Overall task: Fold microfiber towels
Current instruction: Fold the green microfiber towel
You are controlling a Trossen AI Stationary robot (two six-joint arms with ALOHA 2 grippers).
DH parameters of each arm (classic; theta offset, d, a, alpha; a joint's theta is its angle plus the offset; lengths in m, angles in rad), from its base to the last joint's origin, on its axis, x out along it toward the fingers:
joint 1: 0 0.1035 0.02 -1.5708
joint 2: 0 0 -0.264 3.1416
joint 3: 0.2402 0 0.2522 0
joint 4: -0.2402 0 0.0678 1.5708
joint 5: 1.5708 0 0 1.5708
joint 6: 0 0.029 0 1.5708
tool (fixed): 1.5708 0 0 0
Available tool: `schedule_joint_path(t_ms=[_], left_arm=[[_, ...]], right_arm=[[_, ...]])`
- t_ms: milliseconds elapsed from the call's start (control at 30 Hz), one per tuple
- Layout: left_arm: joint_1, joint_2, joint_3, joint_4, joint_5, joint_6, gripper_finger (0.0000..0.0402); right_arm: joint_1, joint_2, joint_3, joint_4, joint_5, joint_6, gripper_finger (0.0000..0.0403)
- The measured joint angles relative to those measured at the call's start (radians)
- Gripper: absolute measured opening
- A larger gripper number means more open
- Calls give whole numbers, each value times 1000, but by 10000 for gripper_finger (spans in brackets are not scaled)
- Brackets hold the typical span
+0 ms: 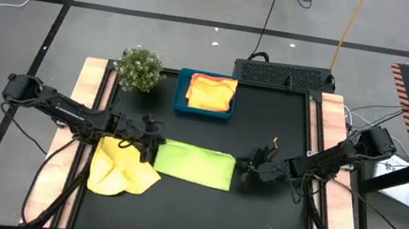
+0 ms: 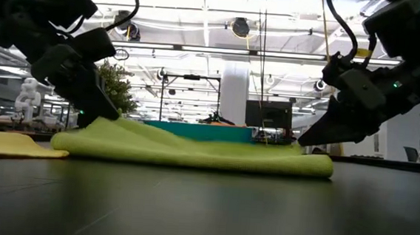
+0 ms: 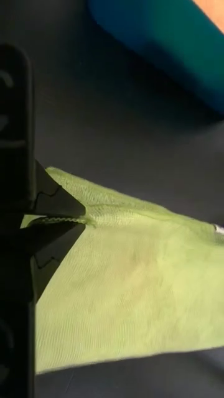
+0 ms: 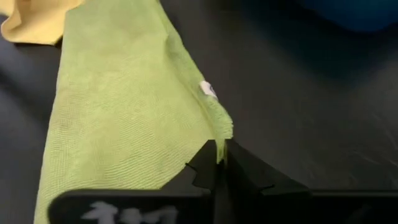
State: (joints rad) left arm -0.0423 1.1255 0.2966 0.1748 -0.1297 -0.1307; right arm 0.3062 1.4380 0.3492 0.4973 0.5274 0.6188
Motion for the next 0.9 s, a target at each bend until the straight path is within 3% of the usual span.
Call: schedule_joint_path(t_ms=[133, 400, 533, 700, 900], left_arm=[[17, 0, 0, 0, -1, 5, 46], [32, -16, 26, -10, -53, 61, 130], [32, -36, 27, -3, -131, 71, 155], [32, -36, 28, 143, -141, 114, 167], [34, -36, 28, 326, -163, 320, 168]], right_arm=[[-6, 0, 0, 0, 25, 1, 59], [-8, -30, 0, 79, 78, -96, 129], [-11, -71, 0, 149, 93, -228, 136], [-18, -109, 0, 198, 132, -389, 133], [-51, -140, 0, 243, 187, -695, 133]])
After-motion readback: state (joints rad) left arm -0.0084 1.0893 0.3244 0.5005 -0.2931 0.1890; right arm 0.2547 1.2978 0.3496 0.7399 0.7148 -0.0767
